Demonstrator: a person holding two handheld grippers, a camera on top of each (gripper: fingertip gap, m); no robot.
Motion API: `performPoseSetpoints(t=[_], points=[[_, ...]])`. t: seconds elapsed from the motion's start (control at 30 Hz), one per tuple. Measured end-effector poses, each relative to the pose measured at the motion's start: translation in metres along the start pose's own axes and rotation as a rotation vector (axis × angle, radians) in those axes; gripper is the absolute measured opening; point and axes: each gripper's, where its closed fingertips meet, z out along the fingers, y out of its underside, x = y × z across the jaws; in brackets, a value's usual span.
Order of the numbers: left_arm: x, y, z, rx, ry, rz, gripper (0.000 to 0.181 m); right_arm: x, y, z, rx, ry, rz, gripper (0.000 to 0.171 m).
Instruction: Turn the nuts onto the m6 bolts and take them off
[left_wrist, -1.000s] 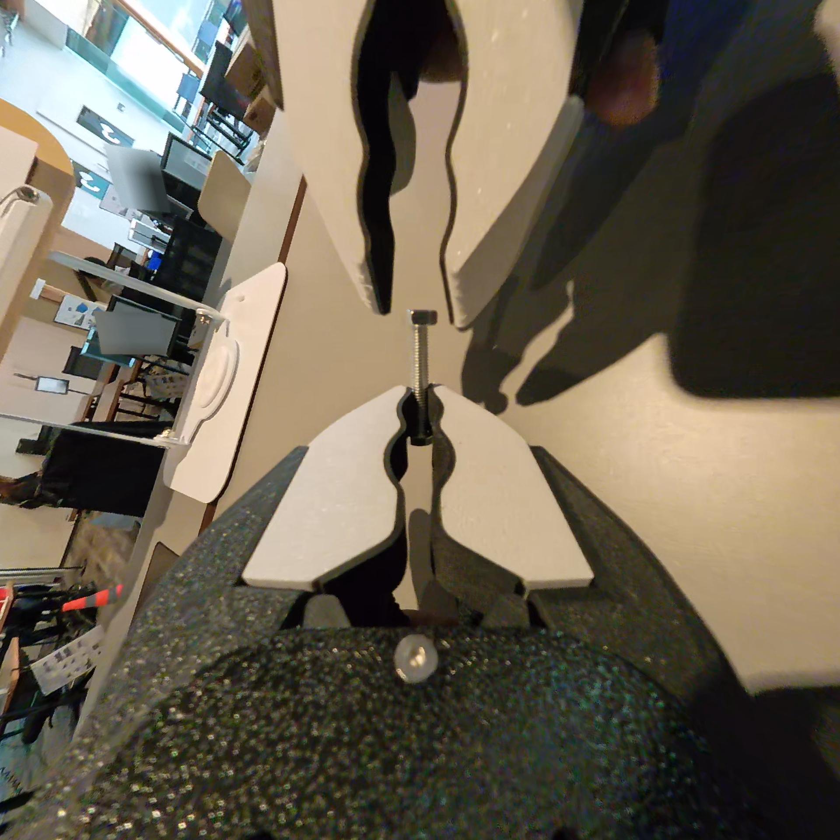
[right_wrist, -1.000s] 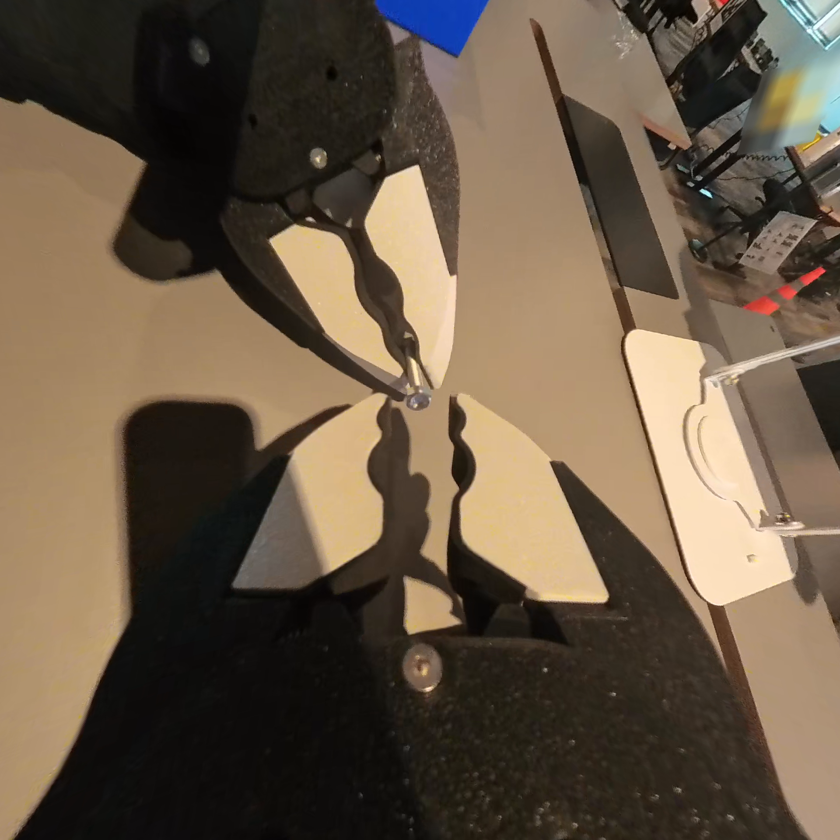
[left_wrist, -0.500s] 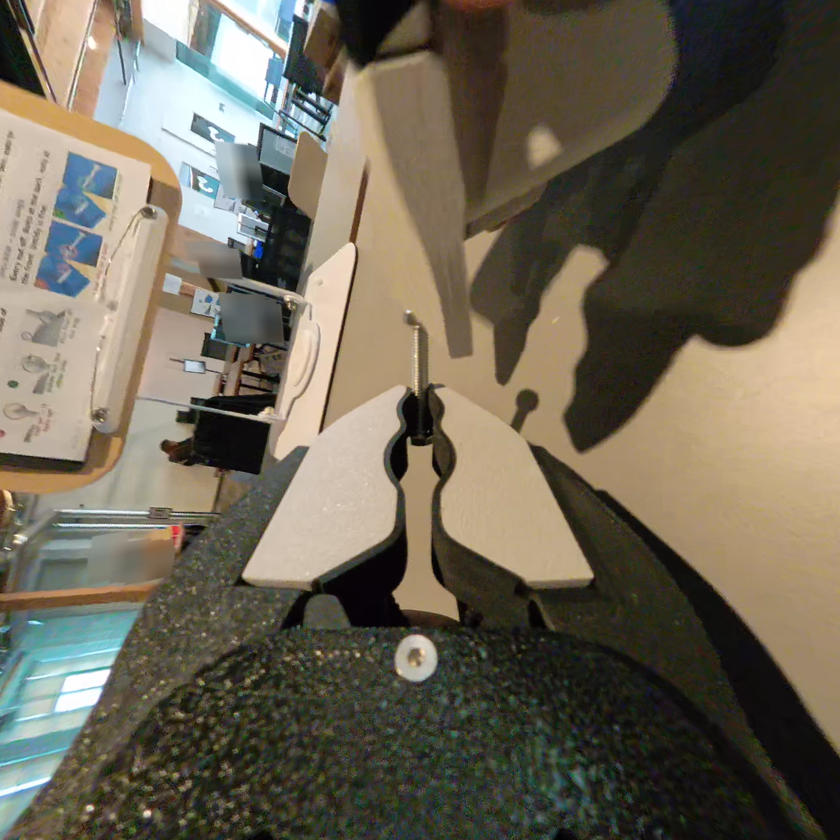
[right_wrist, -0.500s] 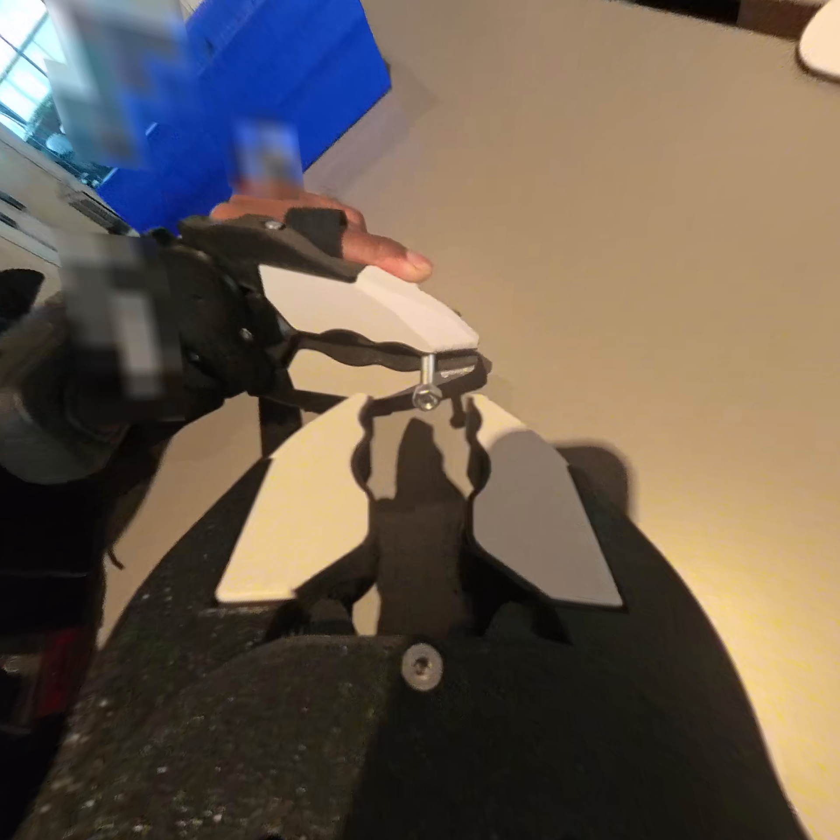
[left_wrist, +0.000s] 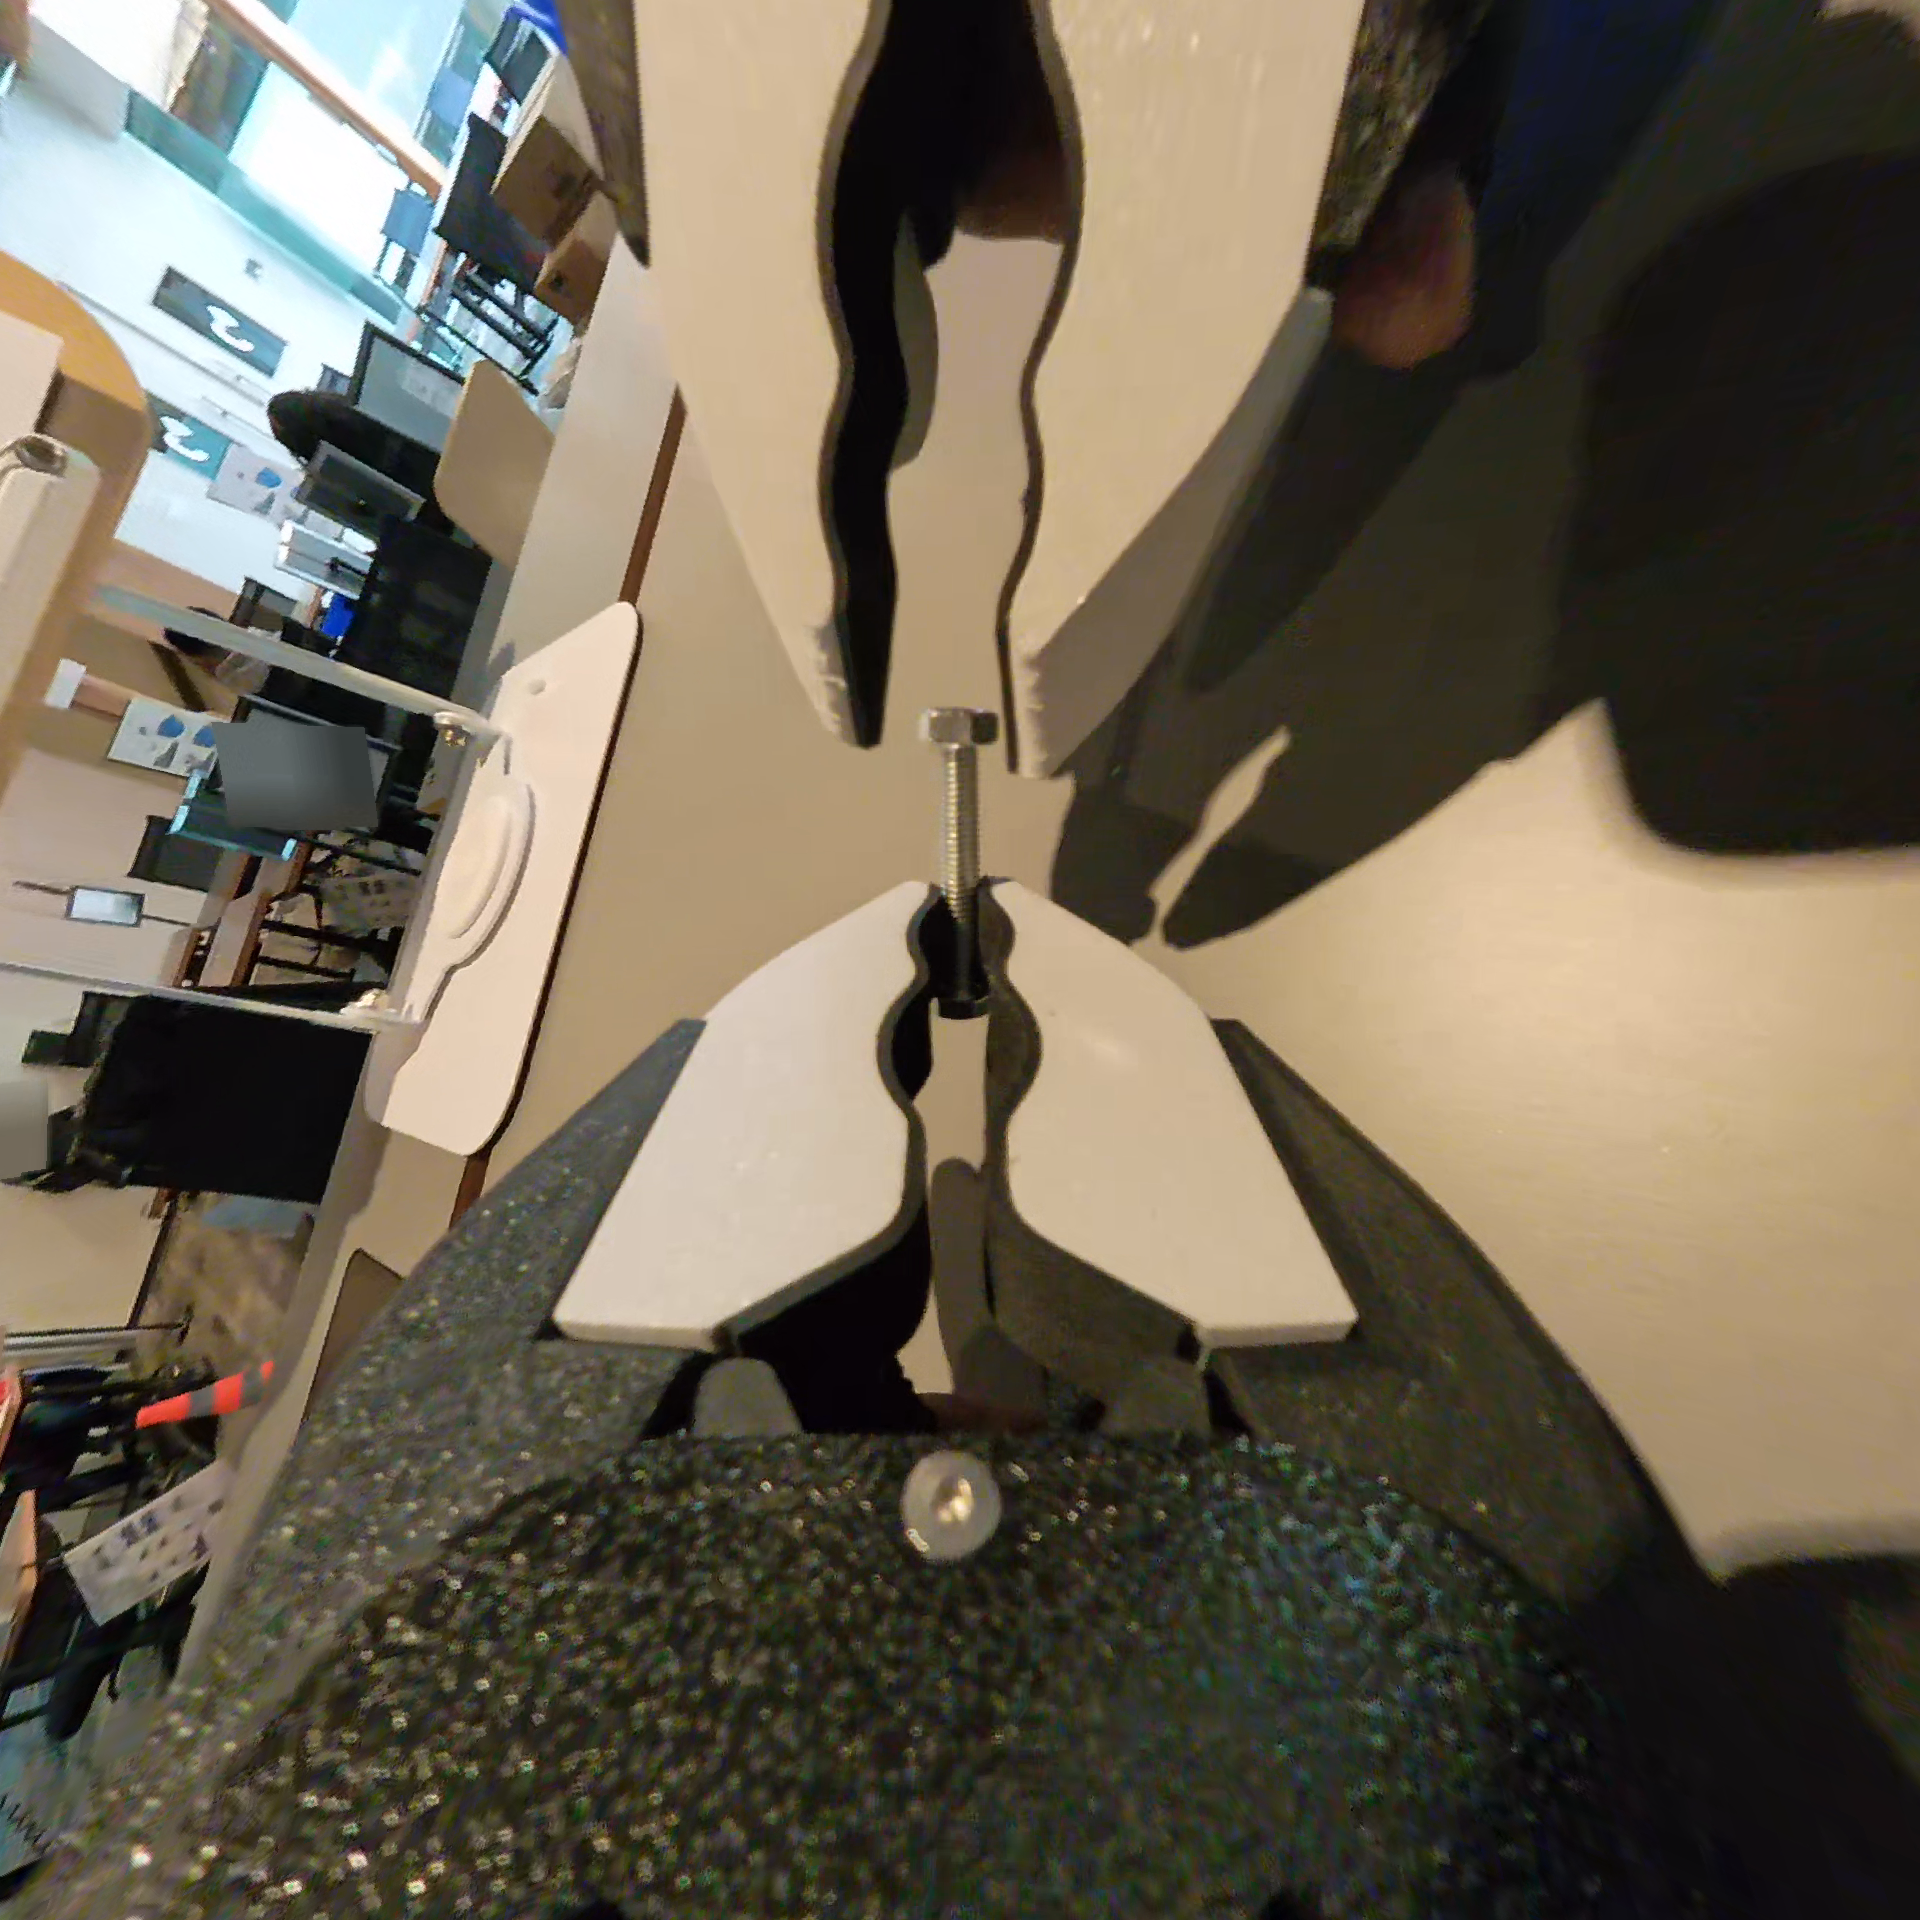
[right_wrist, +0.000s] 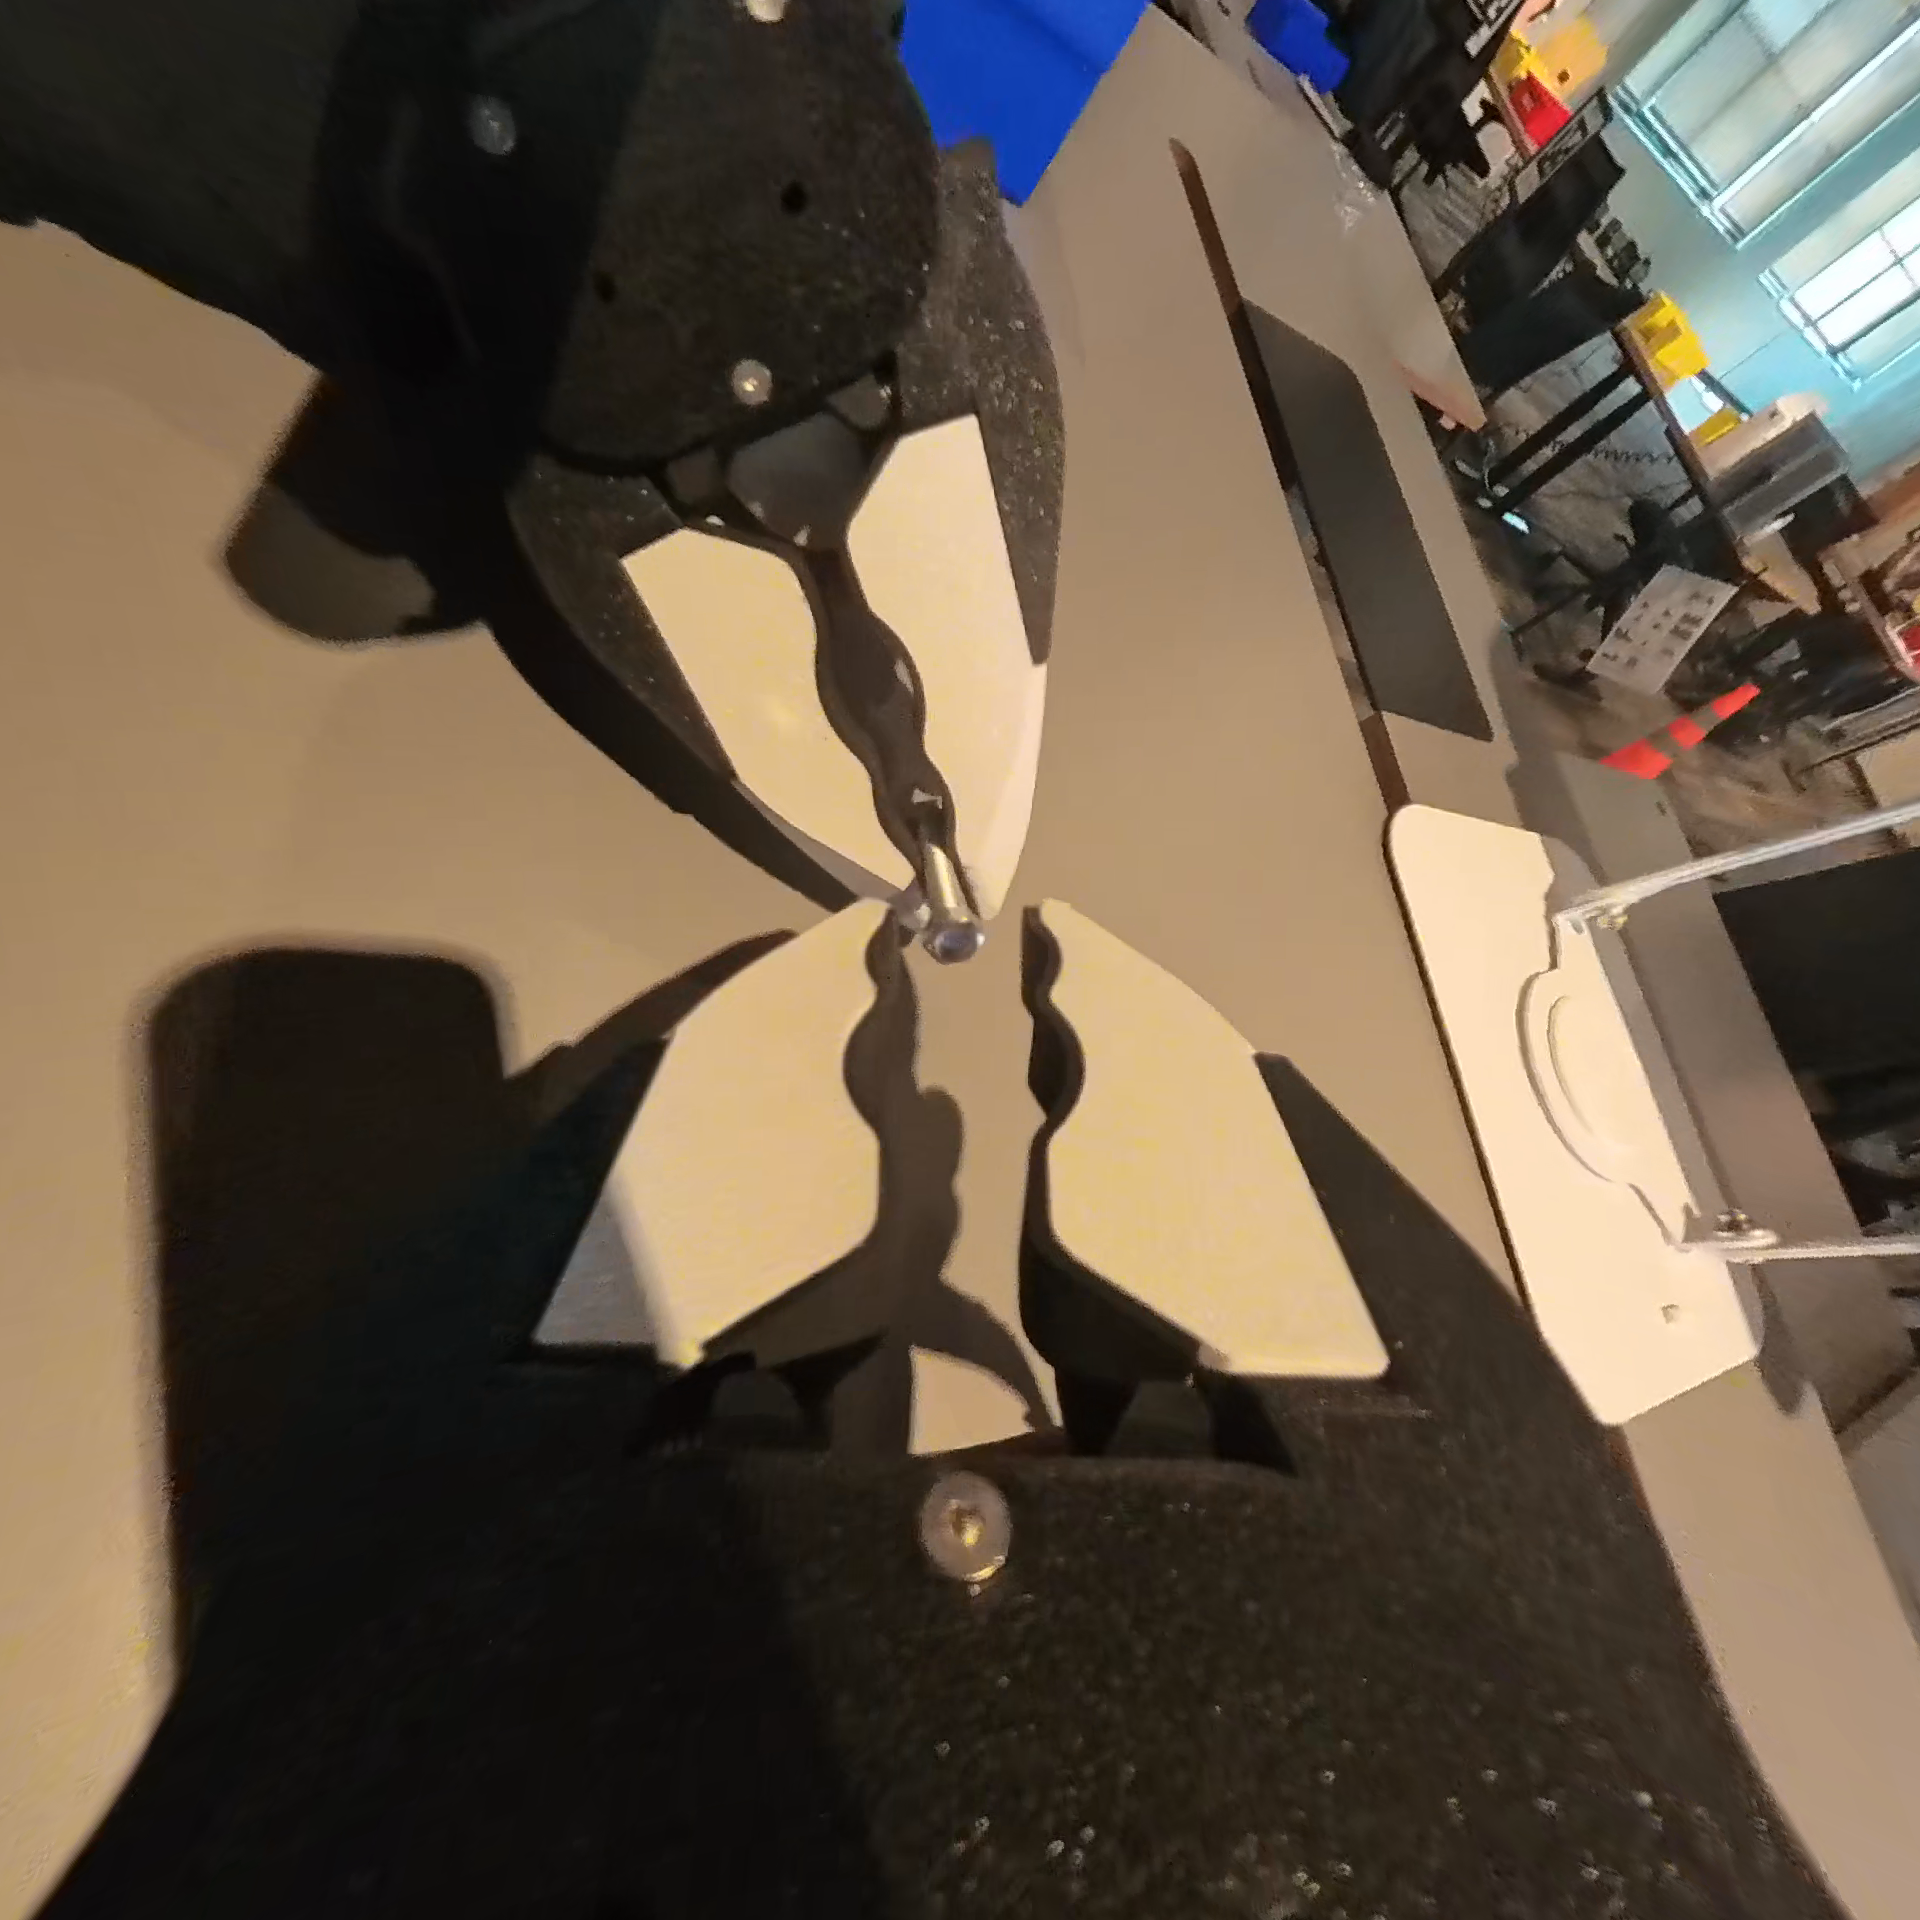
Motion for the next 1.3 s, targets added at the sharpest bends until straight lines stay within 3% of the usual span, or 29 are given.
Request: performPoseSetpoints(t=[0.07,0.17,0.33,0.4,0.5,0.53,0.67,0.73,1.1,1.3], points=[[0.001,0.000,0.000,0.005,0.005,0.005,0.005,-0.002,0.002,0.003,-0.027,-0.004,-0.001,0.012],[-0.003,0.004,0.000,-0.031,-0.036,0.045,0.005,-0.001,0.006,0.007,-0.086,-0.019,0.134,0.011],[-0.008,0.009,-0.001,-0.103,-0.115,0.177,0.005,-0.004,0.008,0.015,-0.102,-0.170,0.777,0.012],[-0.008,0.008,0.000,-0.085,-0.104,0.133,0.005,-0.003,0.001,0.014,-0.014,-0.238,0.894,0.017],[-0.010,0.012,-0.001,-0.071,-0.084,0.058,0.005,0.008,0.003,0.008,0.044,-0.209,0.785,0.050],[-0.010,0.012,-0.001,-0.060,-0.076,0.034,0.005,0.012,0.006,0.006,0.041,-0.167,0.689,0.052],[-0.009,0.011,-0.002,-0.040,-0.047,0.002,0.005,0.015,0.013,-0.004,-0.003,-0.004,0.198,0.041],[-0.007,0.009,-0.002,-0.032,-0.037,-0.001,0.005,0.010,0.012,-0.005,-0.012,0.017,0.069,0.033],[-0.001,0.004,-0.003,-0.010,-0.005,0.036,0.005,-0.006,0.006,0.005,-0.034,0.010,-0.055,0.019],[-0.001,0.006,-0.002,-0.041,-0.026,0.087,0.005,-0.005,0.009,0.007,-0.087,-0.015,0.058,0.011]])
